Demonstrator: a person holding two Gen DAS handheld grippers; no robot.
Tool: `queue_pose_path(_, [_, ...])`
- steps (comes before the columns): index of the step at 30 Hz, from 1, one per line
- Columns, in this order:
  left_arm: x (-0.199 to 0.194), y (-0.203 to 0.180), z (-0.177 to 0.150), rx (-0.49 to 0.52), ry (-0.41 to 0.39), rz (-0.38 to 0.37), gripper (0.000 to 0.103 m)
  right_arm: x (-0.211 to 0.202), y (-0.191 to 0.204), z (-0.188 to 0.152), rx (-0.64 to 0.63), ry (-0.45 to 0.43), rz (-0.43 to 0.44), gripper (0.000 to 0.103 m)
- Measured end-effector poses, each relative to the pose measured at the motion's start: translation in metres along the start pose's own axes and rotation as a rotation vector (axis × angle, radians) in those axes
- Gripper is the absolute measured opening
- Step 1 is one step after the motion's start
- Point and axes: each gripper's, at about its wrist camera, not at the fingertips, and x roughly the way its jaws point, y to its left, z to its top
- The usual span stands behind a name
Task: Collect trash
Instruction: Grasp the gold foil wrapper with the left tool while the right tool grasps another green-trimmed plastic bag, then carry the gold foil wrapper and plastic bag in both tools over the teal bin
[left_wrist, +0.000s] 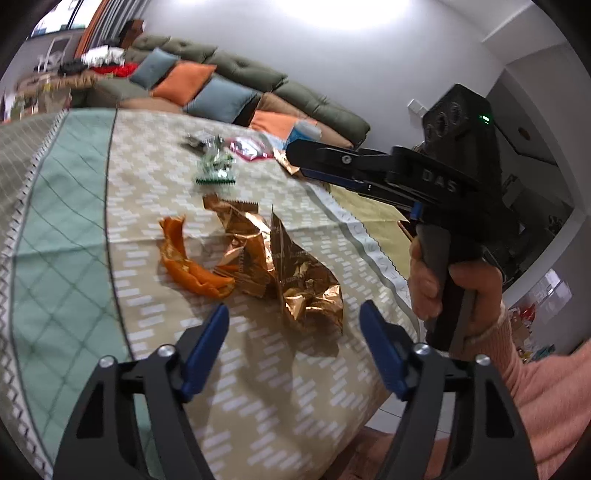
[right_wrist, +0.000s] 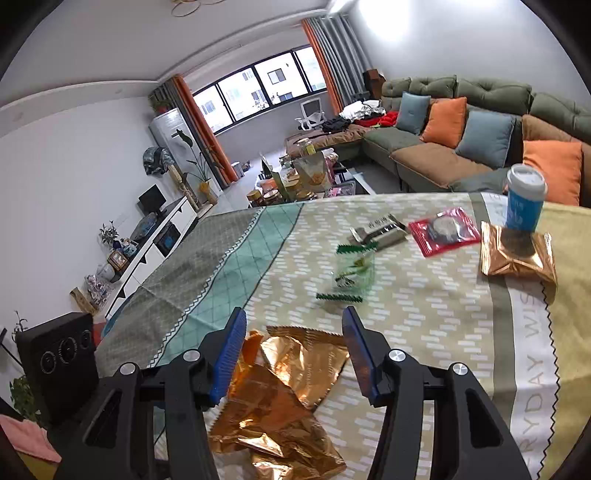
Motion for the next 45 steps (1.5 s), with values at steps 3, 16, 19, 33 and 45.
queue_pose_path(3, [0.009,0.005,0.002,-0.043,0.02,-0.015,0.058,0.004,-0.009,-0.003,0.012,0.007,0.0,0.055])
queue_pose_path(16, [0.006,-0.009,0.004,0.004,0.004,-0.051,0.016,0.052,-0.046,0.02,0.083,0.059,-0.039,0.055])
queue_pose_path(19, [-0.007,-0.01,0.003,0.014,-0.017,-0.053,0.016,0.063,-0.05,0.028,0.085,0.074,-0.045,0.054])
queue_pose_path(33, [-0.088,0.009,-0.009,-0.005,-0.143,0.098,0.017,0.088,-0.048,0.03,0.074,0.133,-0.058,0.019])
queue_pose_path(45, [-0.153,0.047,-0.016,-0.074,-0.257,0.26,0.017,0.073,0.006,0.043,0.0,0.064,0.024,0.007])
